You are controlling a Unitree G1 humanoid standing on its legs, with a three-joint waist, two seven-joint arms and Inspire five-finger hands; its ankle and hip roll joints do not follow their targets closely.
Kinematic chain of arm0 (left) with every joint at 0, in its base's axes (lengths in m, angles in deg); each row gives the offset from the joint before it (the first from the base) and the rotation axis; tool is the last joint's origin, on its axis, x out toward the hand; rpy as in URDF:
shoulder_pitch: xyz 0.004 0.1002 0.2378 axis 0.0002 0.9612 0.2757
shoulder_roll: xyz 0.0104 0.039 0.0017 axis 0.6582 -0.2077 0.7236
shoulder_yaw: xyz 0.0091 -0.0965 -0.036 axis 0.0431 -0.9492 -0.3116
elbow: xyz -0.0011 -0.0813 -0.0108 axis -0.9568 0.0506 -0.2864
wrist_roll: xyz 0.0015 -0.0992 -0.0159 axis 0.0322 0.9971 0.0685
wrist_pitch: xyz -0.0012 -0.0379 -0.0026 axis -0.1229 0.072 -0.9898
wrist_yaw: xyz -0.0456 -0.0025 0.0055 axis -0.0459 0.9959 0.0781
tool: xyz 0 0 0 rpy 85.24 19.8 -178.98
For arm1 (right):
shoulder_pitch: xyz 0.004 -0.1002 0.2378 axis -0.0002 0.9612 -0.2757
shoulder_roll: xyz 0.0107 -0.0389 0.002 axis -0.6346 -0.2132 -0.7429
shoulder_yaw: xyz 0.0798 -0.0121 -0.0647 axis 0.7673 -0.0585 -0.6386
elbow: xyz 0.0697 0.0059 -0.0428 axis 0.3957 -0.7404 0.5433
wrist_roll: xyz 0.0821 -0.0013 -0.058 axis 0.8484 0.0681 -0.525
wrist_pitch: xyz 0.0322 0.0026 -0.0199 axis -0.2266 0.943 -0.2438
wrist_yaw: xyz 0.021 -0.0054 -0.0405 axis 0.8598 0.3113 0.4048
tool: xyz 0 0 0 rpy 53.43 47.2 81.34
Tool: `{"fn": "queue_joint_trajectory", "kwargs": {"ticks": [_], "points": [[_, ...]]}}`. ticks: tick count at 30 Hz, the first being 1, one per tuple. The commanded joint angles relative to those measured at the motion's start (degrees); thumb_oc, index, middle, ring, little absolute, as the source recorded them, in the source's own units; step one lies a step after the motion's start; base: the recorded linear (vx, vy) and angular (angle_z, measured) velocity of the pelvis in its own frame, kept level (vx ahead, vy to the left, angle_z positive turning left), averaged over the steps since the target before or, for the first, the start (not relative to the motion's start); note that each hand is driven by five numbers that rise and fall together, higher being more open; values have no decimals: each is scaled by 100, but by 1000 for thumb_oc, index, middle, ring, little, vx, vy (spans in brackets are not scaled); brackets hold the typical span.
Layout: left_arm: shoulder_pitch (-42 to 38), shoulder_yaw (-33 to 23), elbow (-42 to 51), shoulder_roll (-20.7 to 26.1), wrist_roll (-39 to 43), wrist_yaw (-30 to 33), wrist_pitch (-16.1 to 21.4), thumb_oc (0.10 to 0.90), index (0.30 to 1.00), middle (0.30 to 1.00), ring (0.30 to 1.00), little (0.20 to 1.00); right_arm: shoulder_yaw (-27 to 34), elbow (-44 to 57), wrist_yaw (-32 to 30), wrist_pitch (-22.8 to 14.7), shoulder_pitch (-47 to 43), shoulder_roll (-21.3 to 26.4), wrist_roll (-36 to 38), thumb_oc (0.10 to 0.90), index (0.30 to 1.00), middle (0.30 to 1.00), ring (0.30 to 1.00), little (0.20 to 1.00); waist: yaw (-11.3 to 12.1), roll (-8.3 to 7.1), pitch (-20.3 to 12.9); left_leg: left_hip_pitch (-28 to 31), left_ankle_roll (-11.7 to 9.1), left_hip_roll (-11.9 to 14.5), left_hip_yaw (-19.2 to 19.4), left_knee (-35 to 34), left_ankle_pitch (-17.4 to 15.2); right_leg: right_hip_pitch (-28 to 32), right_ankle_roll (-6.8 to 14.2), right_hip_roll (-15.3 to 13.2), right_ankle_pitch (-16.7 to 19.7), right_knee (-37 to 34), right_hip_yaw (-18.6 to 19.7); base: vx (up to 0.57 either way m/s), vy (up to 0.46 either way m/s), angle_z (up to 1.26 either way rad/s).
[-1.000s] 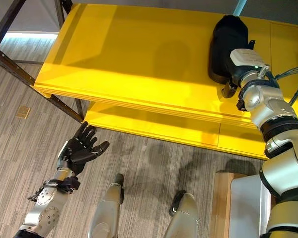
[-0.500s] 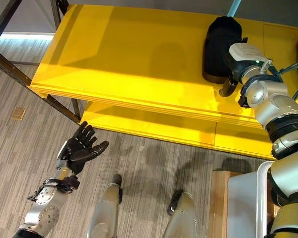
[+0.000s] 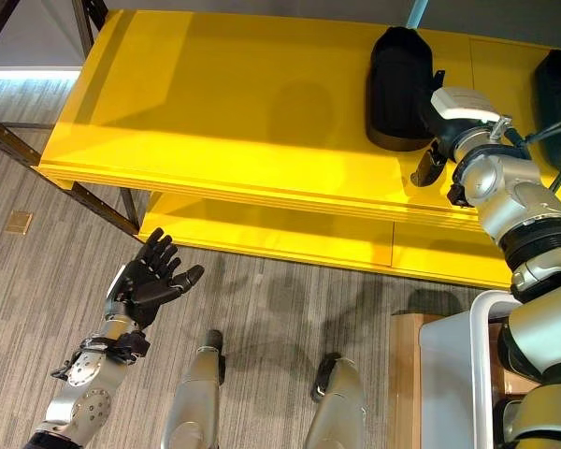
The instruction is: Move parts from the plastic box to the shelf.
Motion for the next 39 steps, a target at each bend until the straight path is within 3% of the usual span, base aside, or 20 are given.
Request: {"fn": "queue_joint_trajectory", "kwargs": {"ticks": [1, 2, 4, 7, 20, 23, 30, 32, 34, 39], "points": [[-164, -275, 435, 241, 69, -146, 527, 900, 1000, 1000, 1000, 1000, 341, 291, -296, -56, -441, 181, 142, 900, 1000, 1000, 1000, 1000, 4, -106, -238, -48, 78, 343, 83, 60, 1, 541, 153, -43, -238, -140, 251, 0, 0, 0], [-159, -276, 444, 238, 63, -141, 525, 900, 1000, 1000, 1000, 1000, 373, 341, -319, -58, -408, 187, 143, 900, 1000, 1000, 1000, 1000, 0, -110, -241, -38, 78, 345, 86, 37, 13, 558, 158, -38, -227, -161, 249, 0, 0, 0], [-122, -346, 404, 202, -5, -141, 505, 900, 1000, 1000, 1000, 1000, 1178, 1866, -405, -233, 433, 551, 499, 900, 1000, 1000, 1000, 1000, -129, -196, -307, 101, 92, 378, 149, -218, 101, 677, 205, 29, -57, -455, 219, 20, 15, -3], [32, -413, 485, 244, -60, -200, 454, 900, 1000, 1000, 1000, 1000, 2146, 3102, -373, -451, 1574, 983, 655, 900, 1000, 1000, 1000, 1000, -250, -317, -487, 296, 122, 428, 227, -628, 256, 875, 288, 129, 242, -999, 139, 40, 29, -24], [331, -548, 391, 229, -168, -365, 332, 900, 1000, 1000, 1000, 1000, 3452, 4056, -203, -665, 3259, 1412, 768, 900, 1000, 1000, 1000, 1000, -437, -555, -964, 893, 146, 506, 496, -1432, 445, 1405, 519, 209, 751, -2111, 113, 47, 32, -8], [436, -566, 366, 144, -219, -413, 280, 900, 1000, 1000, 1000, 1000, 4118, 4337, -194, -734, 4005, 1315, 858, 900, 1000, 1000, 1000, 1000, -496, -611, -1127, 1102, 158, 517, 580, -1651, 462, 1606, 591, 202, 902, -2422, 118, 64, 52, -10], [560, -609, 376, 10, -320, -478, 203, 900, 1000, 1000, 1000, 1000, 5323, 4887, -214, -873, 5360, 808, 1012, 900, 1000, 1000, 1000, 1000, -620, -660, -1437, 1415, 199, 454, 715, -2024, 480, 1964, 684, 200, 1221, -3083, 108, 51, 54, -4], [630, -633, 384, -63, -343, -514, 160, 900, 1000, 1000, 1000, 1000, 5823, 5198, -251, -957, 5941, 339, 1091, 900, 1000, 1000, 1000, 1000, -687, -667, -1602, 1534, 225, 429, 782, -2193, 484, 2109, 737, 179, 1365, -3400, 101, 53, 66, -12], [654, -646, 348, -85, -370, -524, 145, 900, 1000, 1000, 1000, 1000, 5953, 5311, -271, -1005, 6077, 118, 1171, 900, 1000, 1000, 1000, 1000, -707, -672, -1645, 1585, 237, 420, 812, -2247, 483, 2156, 761, 175, 1438, -3502, 119, 44, 59, -11], [798, -815, 275, -275, -473, -515, 131, 900, 1000, 1000, 1000, 1000, 6457, 5790, -281, -1189, 6730, -1131, 1636, 900, 1000, 1000, 1000, 1000, -830, -700, -1881, 1866, 295, 358, 1014, -2434, 420, 2360, 863, 146, 1683, -3871, 200, 53, 77, -14]]}}
